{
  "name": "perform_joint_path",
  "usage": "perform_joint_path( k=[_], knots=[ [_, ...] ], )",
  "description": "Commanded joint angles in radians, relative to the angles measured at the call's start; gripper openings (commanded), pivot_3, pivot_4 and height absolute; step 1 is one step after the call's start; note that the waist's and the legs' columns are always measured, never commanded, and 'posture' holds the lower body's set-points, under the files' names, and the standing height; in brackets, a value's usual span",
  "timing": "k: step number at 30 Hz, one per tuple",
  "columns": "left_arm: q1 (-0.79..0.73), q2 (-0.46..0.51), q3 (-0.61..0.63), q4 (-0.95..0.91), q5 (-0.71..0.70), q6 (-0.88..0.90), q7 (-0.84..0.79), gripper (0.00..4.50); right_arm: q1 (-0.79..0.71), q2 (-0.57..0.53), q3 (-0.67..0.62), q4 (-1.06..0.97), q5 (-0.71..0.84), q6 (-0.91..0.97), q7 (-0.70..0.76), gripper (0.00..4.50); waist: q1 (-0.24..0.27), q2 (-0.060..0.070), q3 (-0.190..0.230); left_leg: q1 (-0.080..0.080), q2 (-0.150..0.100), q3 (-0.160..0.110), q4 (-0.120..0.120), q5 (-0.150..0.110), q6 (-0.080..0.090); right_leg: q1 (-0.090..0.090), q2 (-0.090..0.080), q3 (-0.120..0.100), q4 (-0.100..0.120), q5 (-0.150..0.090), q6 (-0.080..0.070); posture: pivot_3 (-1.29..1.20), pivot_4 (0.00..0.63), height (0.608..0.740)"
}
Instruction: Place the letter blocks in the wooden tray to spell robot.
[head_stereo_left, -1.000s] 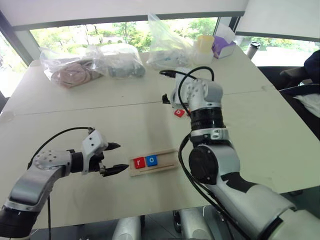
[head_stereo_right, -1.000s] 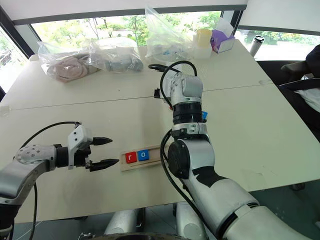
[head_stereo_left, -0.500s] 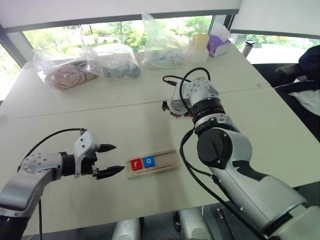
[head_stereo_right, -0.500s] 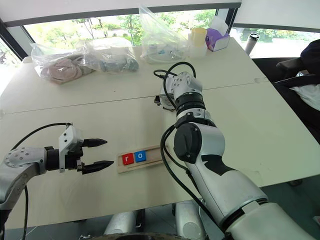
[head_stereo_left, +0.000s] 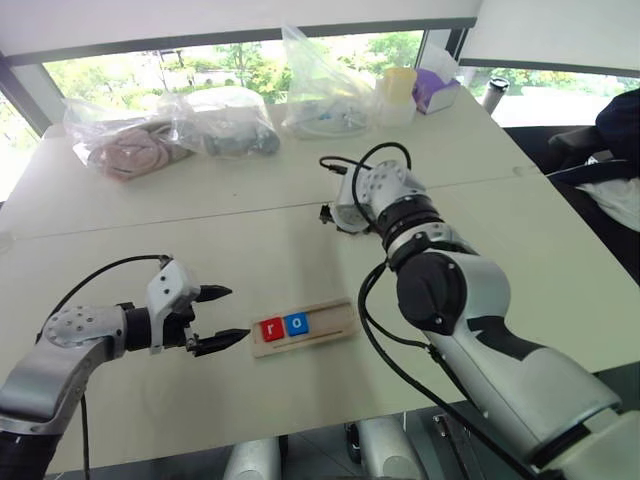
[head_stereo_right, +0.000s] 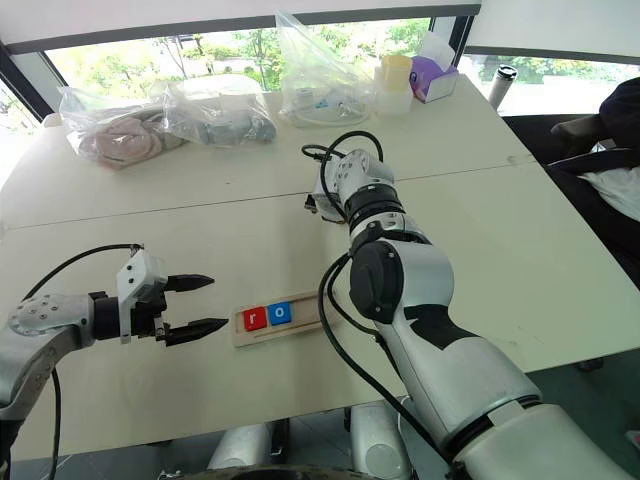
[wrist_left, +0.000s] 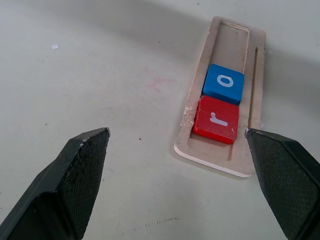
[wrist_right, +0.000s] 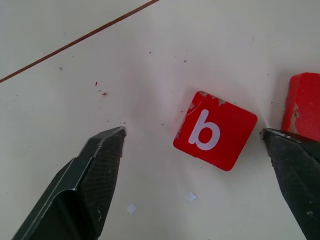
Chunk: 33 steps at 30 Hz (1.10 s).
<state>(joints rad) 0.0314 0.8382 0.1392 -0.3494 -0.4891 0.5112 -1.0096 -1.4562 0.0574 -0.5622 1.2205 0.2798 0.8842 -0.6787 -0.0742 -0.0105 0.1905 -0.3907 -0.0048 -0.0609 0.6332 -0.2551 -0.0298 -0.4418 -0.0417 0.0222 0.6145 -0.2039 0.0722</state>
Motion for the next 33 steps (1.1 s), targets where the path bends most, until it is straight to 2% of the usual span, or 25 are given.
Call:
perform_joint_path(
  k=[1, 4, 10, 13, 15, 18, 20, 22, 26, 29, 33],
  knots=[
    [0.01, -0.005, 0.026, -0.025, -0.003, -0.019, 0.015, 4.5, -0.009, 0.001, 0.028, 0.016, -0.003, -0.023, 0.007, 2.64, -0.001, 0.0, 0.0, 0.0, 0.0, 0.0, 0.0, 0.0, 0.0, 0.0, 0.0, 0.0, 0.0, 0.0, 0.0, 0.0, 0.15, 0.74],
    [0.029, -0.014, 0.03, -0.037, -0.002, -0.022, 0.033, 4.5, -0.002, 0.003, 0.049, 0.03, -0.011, -0.054, -0.001, 1.12, -0.002, 0.0, 0.0, 0.0, 0.0, 0.0, 0.0, 0.0, 0.0, 0.0, 0.0, 0.0, 0.0, 0.0, 0.0, 0.0, 0.15, 0.74],
    [0.053, -0.024, 0.031, -0.052, -0.001, -0.027, 0.054, 4.5, -0.009, 0.0, 0.09, 0.032, -0.016, -0.031, 0.029, 1.12, 0.001, 0.0, 0.0, 0.001, 0.0, 0.0, 0.0, 0.0, 0.0, 0.0, 0.0, 0.0, 0.0, 0.0, 0.0, 0.0, 0.15, 0.74],
    [0.055, -0.025, 0.027, -0.061, -0.007, -0.026, 0.062, 4.5, -0.017, -0.039, 0.171, -0.02, -0.056, 0.048, 0.118, 1.12, 0.001, 0.0, 0.0, 0.001, 0.0, 0.0, 0.0, 0.0, 0.0, 0.0, 0.0, 0.0, 0.0, 0.0, 0.0, 0.0, 0.15, 0.74],
    [0.054, -0.024, 0.024, -0.062, -0.012, -0.027, 0.058, 4.5, -0.007, -0.086, 0.255, -0.132, -0.055, 0.228, 0.242, 1.12, 0.005, 0.0, 0.0, 0.0, 0.0, 0.0, 0.0, 0.0, 0.0, 0.0, 0.0, 0.0, 0.0, 0.0, 0.0, 0.0, 0.15, 0.74],
    [0.05, -0.017, 0.017, -0.055, -0.013, -0.033, 0.04, 4.5, 0.08, -0.169, 0.389, -0.44, 0.016, 0.581, 0.393, 1.12, 0.008, 0.0, 0.0, -0.001, 0.0, -0.001, 0.0, 0.0, 0.0, 0.0, 0.0, 0.0, 0.0, 0.0, 0.0, 0.0, 0.15, 0.74],
    [0.037, -0.011, 0.006, -0.037, -0.009, -0.044, 0.018, 4.5, 0.203, -0.327, 0.555, -0.68, 0.215, 0.708, 0.46, 1.12, 0.012, 0.0, 0.0, -0.001, 0.0, -0.001, -0.001, 0.0, 0.0, 0.0, -0.001, 0.0, 0.0, -0.001, 0.001, 0.0, 0.15, 0.74],
    [0.017, -0.007, -0.006, -0.018, -0.004, -0.055, -0.006, 4.5, 0.318, -0.518, 0.695, -0.873, 0.449, 0.73, 0.488, 1.12, 0.03, 0.0, 0.0, -0.001, 0.0, -0.003, -0.001, 0.0, 0.0, 0.001, -0.003, -0.001, -0.001, -0.003, 0.003, 0.0, 0.15, 0.74],
    [-0.048, 0.008, -0.023, 0.014, -0.016, -0.063, -0.069, 4.5, 0.408, -0.798, 0.793, -1.033, 0.847, 0.73, 0.414, 1.12, 0.021, 0.002, 0.002, -0.001, -0.004, 0.001, -0.001, 0.0, 0.001, 0.0, -0.004, 0.001, -0.001, -0.004, 0.005, 0.0, 0.15, 0.74],
    [-0.103, 0.017, -0.032, 0.035, -0.02, -0.067, -0.112, 4.5, 0.437, -0.911, 0.824, -1.079, 1.083, 0.73, 0.311, 1.12, 0.004, 0.001, 0.002, 0.0, -0.001, 0.002, -0.001, 0.0, 0.001, -0.001, -0.001, 0.002, -0.001, -0.004, 0.005, 0.0, 0.15, 0.74],
    [-0.163, 0.025, -0.046, 0.061, -0.012, -0.077, -0.151, 4.5, 0.491, -0.981, 0.843, -1.117, 1.345, 0.73, 0.141, 1.12, 0.005, 0.0, 0.002, 0.001, 0.002, 0.002, -0.001, 0.0, 0.001, 0.0, 0.005, 0.003, -0.001, -0.004, 0.004, 0.0, 0.15, 0.74]
  ],
)
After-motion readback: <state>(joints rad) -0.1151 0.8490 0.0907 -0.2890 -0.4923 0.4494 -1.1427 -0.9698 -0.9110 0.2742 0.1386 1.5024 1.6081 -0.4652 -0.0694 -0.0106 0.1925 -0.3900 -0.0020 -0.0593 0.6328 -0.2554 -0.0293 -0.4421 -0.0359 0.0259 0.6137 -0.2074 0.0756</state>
